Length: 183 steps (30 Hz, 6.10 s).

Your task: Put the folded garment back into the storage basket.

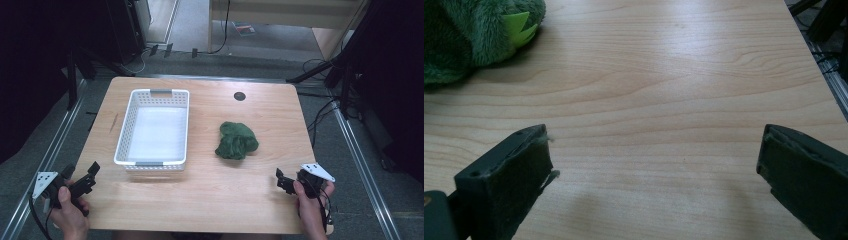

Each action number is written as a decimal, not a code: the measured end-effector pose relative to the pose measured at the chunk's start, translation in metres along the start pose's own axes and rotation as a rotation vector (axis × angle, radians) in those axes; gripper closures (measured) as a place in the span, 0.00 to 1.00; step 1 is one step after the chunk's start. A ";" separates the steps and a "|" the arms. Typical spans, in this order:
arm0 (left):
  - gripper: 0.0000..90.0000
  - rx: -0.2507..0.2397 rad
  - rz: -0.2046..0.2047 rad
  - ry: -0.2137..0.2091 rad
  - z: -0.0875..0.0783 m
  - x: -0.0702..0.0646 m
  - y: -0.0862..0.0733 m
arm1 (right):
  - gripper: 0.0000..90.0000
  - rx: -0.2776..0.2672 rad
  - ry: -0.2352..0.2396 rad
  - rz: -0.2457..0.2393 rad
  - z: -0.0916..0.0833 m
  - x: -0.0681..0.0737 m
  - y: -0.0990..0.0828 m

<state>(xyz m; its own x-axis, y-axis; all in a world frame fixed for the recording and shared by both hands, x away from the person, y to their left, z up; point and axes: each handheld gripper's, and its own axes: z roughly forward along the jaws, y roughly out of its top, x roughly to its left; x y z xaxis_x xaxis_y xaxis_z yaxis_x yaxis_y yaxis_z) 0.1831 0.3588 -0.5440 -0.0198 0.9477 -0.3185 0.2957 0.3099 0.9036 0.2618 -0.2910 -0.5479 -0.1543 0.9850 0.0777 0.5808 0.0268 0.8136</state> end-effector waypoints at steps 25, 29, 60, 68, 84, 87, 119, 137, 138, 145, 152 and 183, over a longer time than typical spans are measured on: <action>0.08 0.045 0.101 -0.067 -0.012 -0.084 0.066 | 0.01 0.000 0.001 -0.002 0.001 0.000 0.000; 0.08 0.081 0.120 -0.120 -0.004 -0.107 0.070 | 0.01 0.006 -0.001 -0.003 0.001 0.000 0.000; 0.08 0.186 0.205 -0.357 0.064 -0.230 0.066 | 0.01 0.004 0.013 0.004 0.001 -0.001 0.001; 0.08 0.219 0.201 -0.387 0.080 -0.258 0.061 | 0.01 0.006 0.013 0.003 0.001 -0.001 0.001; 0.00 0.343 0.243 -0.457 0.112 -0.314 0.037 | 0.01 0.004 0.019 0.004 0.002 -0.001 0.001; 0.00 0.358 0.252 -0.463 0.116 -0.319 0.034 | 0.01 0.005 0.018 0.008 0.001 -0.001 0.001; 0.00 0.571 0.307 -0.403 0.187 -0.368 -0.036 | 0.01 0.010 0.028 0.011 0.002 -0.002 0.001; 0.00 0.640 0.321 -0.356 0.203 -0.374 -0.057 | 0.01 0.013 0.029 0.012 0.002 -0.002 0.001; 0.00 0.643 0.321 -0.351 0.203 -0.374 -0.057 | 0.01 0.013 0.029 0.011 0.002 -0.002 0.001; 0.00 0.661 0.322 -0.327 0.205 -0.376 -0.060 | 0.01 0.014 0.028 0.012 0.002 -0.002 0.001; 0.00 0.674 0.377 -0.302 0.205 -0.381 -0.062 | 0.01 0.016 0.029 0.011 0.002 -0.002 0.001; 0.40 0.506 0.341 -0.387 0.173 -0.374 -0.009 | 0.01 0.013 0.027 0.009 0.003 -0.002 0.001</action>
<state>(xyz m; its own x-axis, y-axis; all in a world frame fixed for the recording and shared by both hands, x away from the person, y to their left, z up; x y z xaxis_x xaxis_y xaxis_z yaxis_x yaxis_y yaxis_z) 0.3530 -0.0113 -0.4824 0.4643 0.8615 -0.2056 0.6333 -0.1607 0.7570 0.2649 -0.2924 -0.5484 -0.1702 0.9803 0.1003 0.5928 0.0206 0.8051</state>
